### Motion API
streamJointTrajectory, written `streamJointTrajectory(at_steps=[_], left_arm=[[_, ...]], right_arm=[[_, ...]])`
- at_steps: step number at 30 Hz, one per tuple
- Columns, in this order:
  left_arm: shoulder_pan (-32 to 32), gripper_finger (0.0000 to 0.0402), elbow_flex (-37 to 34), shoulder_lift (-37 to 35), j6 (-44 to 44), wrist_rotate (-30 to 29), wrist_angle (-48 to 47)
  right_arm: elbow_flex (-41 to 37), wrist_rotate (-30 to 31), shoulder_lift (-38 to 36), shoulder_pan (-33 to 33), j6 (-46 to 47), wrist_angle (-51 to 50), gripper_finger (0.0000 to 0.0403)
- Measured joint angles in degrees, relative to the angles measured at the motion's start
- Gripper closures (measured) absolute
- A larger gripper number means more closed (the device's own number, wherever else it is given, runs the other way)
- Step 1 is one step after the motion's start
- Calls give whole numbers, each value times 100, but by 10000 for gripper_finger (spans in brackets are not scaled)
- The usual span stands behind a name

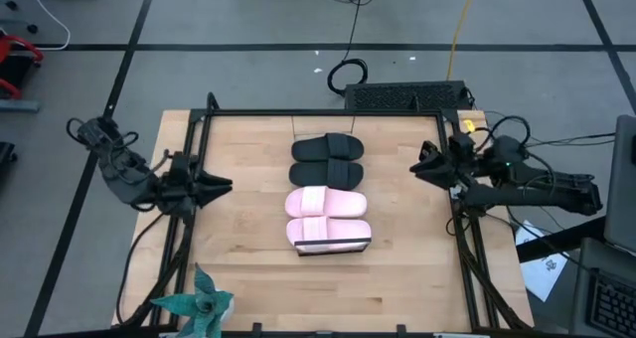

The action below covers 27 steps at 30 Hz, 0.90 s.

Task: Pick and place slides into the shelf
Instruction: Return to Home Position

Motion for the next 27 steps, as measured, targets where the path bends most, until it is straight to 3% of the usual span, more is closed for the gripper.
streamJointTrajectory(at_steps=[9,15,18,23,27], left_arm=[[604,314,-1619,-433,-104,550,1171],[729,314,-2108,-936,6,549,1170],[729,314,-2270,-1167,165,362,1138],[729,314,-2481,-1510,122,230,700],[731,314,-2771,-1787,-7,113,677]], right_arm=[[-2,-170,-154,-2,-606,-1047,310],[-140,-147,-284,-7,-1301,-1407,310],[-630,19,-493,-47,-1363,-1299,310],[-1683,113,-1037,-320,-1036,-217,310],[-2313,-392,-1469,-662,-522,336,310]])
